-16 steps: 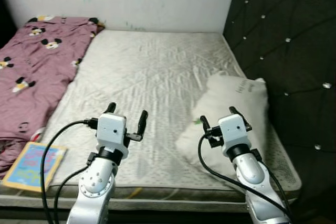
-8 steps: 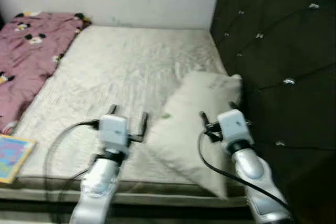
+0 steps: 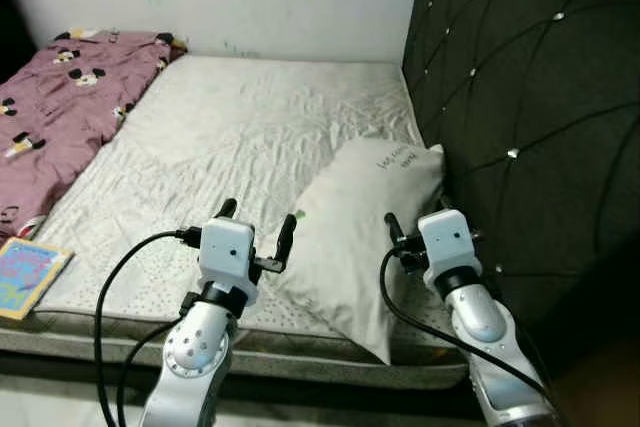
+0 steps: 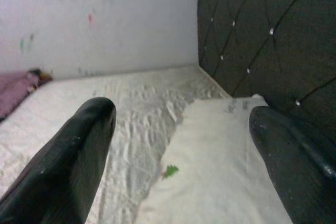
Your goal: Clean up the room
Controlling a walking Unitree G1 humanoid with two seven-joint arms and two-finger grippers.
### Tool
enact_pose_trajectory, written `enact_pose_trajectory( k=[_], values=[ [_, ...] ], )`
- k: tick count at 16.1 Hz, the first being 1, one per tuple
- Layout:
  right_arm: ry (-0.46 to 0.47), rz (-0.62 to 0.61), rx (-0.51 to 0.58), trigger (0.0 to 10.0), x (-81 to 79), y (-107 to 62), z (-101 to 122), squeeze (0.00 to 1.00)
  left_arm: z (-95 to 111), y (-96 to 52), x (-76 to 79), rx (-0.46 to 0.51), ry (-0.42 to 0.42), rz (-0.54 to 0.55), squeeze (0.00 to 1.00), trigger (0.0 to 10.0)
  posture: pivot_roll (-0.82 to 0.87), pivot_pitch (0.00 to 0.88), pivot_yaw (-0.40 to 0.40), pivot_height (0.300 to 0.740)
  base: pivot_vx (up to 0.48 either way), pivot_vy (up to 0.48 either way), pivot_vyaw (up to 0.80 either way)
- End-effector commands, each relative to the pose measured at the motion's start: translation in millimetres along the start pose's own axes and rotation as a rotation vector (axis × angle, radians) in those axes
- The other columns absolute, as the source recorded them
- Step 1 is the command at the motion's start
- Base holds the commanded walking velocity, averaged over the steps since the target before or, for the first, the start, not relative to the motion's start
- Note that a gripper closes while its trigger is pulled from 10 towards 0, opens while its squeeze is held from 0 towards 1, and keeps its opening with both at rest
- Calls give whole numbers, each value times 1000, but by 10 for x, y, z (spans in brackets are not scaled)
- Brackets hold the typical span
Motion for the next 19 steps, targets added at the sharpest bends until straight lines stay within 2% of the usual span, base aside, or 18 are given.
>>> enact_pose_trajectory(
  k=[1,5,8,15,17,19],
  values=[
    [-3,4,3,10000,13,19,11,0,-4,-14,-10,-3,2,1,0,10000,28,31,-6,740,0,0,0],
    [10,-9,-6,10000,38,22,3,0,-17,-28,-12,-8,0,6,0,10000,26,35,-9,740,0,0,0],
    [7,-10,-6,10000,41,18,0,0,-16,-23,1,-7,-2,2,0,10000,21,39,-7,740,0,0,-523],
    [11,-9,-3,10000,28,33,13,0,-35,-28,8,-12,-6,8,0,10000,15,41,-4,740,0,0,0],
    [17,-20,8,10000,7,61,35,0,-77,-13,-8,-19,-11,23,0,10000,-4,19,15,740,0,0,0],
    [24,-50,13,10000,1,91,30,0,-118,29,-57,-24,20,80,0,10000,-22,0,43,740,0,0,0]
  ],
)
Point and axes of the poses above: a point about 5 cm out from each wrist's last joint towards the gripper, its own y axis pointing out of the wrist towards the gripper, its own z axis along the axis of the wrist's last joint, x = y × z, the point moved 2 cm from there along y, pointing out of the wrist towards the gripper, and after that the axes turned 6 degrees about -y, right-handed, at the moved point
